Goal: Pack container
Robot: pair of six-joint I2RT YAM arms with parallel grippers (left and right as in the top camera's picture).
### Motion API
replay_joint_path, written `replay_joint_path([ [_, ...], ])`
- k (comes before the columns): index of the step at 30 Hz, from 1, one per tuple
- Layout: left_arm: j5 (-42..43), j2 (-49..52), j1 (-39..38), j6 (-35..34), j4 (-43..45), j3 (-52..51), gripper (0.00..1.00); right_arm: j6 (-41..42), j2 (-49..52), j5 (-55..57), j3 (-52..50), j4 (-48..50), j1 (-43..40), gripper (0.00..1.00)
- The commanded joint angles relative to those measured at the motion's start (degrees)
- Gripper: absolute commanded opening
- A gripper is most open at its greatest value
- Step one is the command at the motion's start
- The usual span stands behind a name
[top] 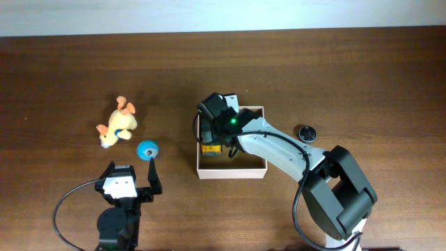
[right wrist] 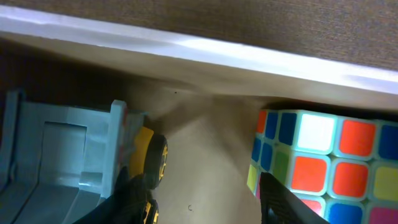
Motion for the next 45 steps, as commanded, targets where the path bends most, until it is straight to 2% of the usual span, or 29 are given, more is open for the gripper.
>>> replay_joint_path([
  [1,0.3,-0.4,0.2,1.1,0.0,-0.3,0.99,0.6,0.8,1.7,-0.5,0.3,-0.5,0.54],
  [3,0.4,-0.4,0.2,1.1,0.0,-0.3,0.99,0.5,0.8,2.1,-0.5,0.3,-0.8,0.57],
  [19,0.4,-0.4,0.2,1.0,0.0,-0.3,0.99,0.0,0.6,3.0,-0.5,-0.2,-2.3,0.62],
  [22,0.3,-0.4,0.2,1.0,0.0,-0.3,0.99,0.0,0.6,3.1,-0.5,-0.4,-2.3,0.50],
  [27,0.4,-0.4,0.2,1.1,0.0,-0.3,0.99,0.0,0.6,3.1,-0.5,-0.6,-2.3,0.47],
  [30,0.4,-0.4,0.2,1.1,0.0,-0.3,0.99,0.0,0.6,3.1,-0.5,-0.5,-2.3,0.40],
  [39,0.4,-0.4,0.2,1.0,0.0,-0.3,0.99,0.0,-0.4,2.9,1.0,-2.0,-2.2,0.40],
  [45,0.4,-0.4,0.2,1.0,0.0,-0.3,0.99,-0.2,-4.7,2.9,3.2,-3.9,-2.2,0.40],
])
